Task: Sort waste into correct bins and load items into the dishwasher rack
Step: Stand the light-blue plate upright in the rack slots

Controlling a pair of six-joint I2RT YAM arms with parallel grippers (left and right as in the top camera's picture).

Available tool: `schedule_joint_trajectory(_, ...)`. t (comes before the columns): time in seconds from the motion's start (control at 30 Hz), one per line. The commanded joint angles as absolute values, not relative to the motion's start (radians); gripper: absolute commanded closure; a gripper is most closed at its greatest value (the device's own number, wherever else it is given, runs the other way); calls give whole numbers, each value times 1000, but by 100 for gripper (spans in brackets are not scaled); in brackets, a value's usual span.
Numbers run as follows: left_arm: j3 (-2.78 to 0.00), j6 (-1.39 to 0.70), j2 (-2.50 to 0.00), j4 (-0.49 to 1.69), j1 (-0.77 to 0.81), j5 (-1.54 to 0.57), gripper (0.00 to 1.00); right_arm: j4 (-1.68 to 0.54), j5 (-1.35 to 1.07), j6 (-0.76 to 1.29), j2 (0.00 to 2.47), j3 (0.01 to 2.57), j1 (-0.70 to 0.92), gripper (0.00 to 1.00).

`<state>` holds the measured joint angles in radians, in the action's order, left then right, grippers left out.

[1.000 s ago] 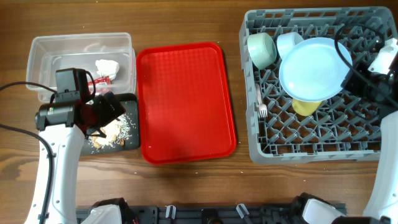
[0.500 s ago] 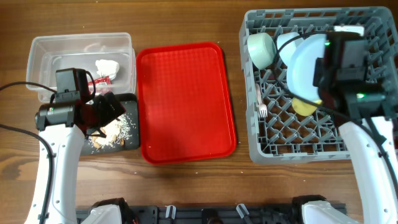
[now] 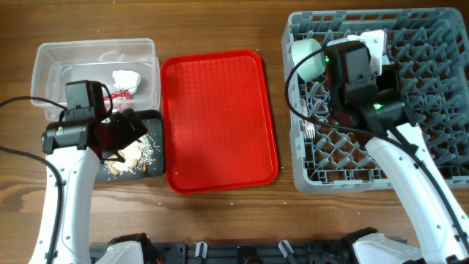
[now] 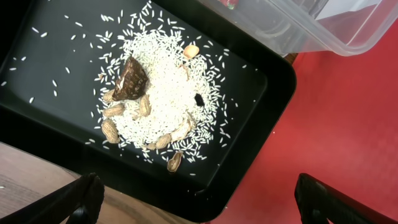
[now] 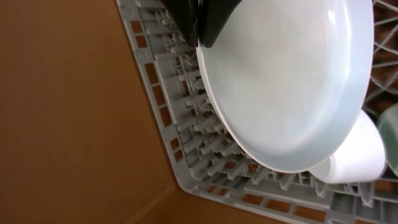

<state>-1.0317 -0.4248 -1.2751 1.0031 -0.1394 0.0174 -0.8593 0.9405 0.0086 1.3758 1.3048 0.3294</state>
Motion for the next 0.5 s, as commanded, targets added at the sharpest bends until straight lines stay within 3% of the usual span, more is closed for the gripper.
schedule_joint_trajectory(0.0,-1034,-434,-1263,1003,-144,9,0,-879,1013,71,1408,1296,351,96)
schedule_joint_trajectory(0.27,-1034,-434,-1263,1003,-144,9,0,-876,1003,84,1541,1293,409,96)
schedule_joint_trajectory(0.33,-1034,-434,-1263,1003,-144,9,0,-875,897,101,1549,1293,437,95)
schedule_joint_trajectory(0.37,-1034,-434,-1263,1003,-144,9,0,-875,846,105,1547,1294,446,92)
schedule_joint_trajectory(0.4,-1034,-434,-1263,1003,-144,9,0,-882,692,106,1546,1294,453,71)
schedule_joint_trajectory(0.47,-1034,-434,-1263,1003,-144,9,0,-905,565,200,1534,1294,451,50)
